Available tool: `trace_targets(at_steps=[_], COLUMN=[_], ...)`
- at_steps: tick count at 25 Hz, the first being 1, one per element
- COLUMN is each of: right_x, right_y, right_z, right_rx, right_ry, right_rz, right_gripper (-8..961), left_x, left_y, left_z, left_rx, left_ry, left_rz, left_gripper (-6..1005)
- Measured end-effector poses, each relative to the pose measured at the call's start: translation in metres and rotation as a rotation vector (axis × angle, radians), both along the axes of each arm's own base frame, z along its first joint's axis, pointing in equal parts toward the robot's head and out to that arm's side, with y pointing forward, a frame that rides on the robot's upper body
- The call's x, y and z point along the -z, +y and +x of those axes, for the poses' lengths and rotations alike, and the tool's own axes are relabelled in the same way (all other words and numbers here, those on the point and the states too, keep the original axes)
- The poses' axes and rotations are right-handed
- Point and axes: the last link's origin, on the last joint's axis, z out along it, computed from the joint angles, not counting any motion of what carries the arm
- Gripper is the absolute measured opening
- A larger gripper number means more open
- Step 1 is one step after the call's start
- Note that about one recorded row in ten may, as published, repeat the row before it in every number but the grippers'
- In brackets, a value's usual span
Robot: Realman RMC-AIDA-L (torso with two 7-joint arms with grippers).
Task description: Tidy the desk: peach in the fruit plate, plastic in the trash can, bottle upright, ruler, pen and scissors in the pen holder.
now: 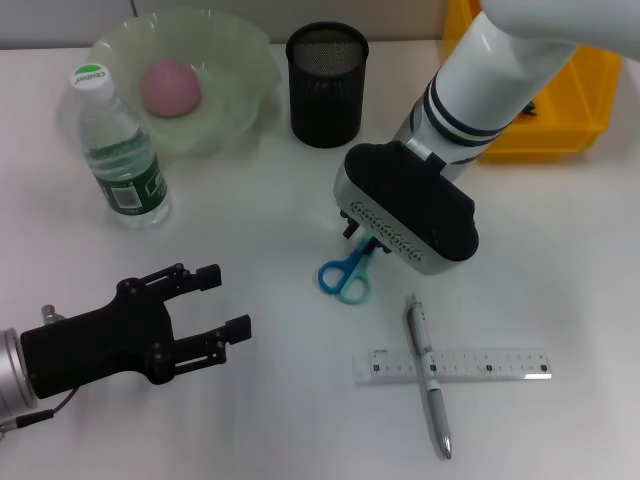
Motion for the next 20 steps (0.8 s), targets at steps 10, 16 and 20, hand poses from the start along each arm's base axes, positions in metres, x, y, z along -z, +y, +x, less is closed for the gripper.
trace_targets(at_steps=[10, 16, 20], right_x=[-0.0023, -0.0032, -0.0038], right_y=[-0.0027, -0.0035, -0.0045], right_z=[-0.0047, -0.0034, -0.0045], right_rx=[0.019, 0.023, 0.017], right_ry=[-0.004, -0.022, -0.023], right_rz=[-0.001, -0.001, -0.002], right_gripper=[267, 271, 274], left_x=[-0.001, -0.0012, -0.0013], left_y=[0.0005, 0.0004, -0.0001], left_z=[-0.0002, -0.0004, -0.0008], left_rx=[-0.001, -0.003, -0.004], left_ry=[-0.001, -0.002, -0.003], left_rz=[0.004, 0.006, 0.007], left_gripper=[784, 784, 784])
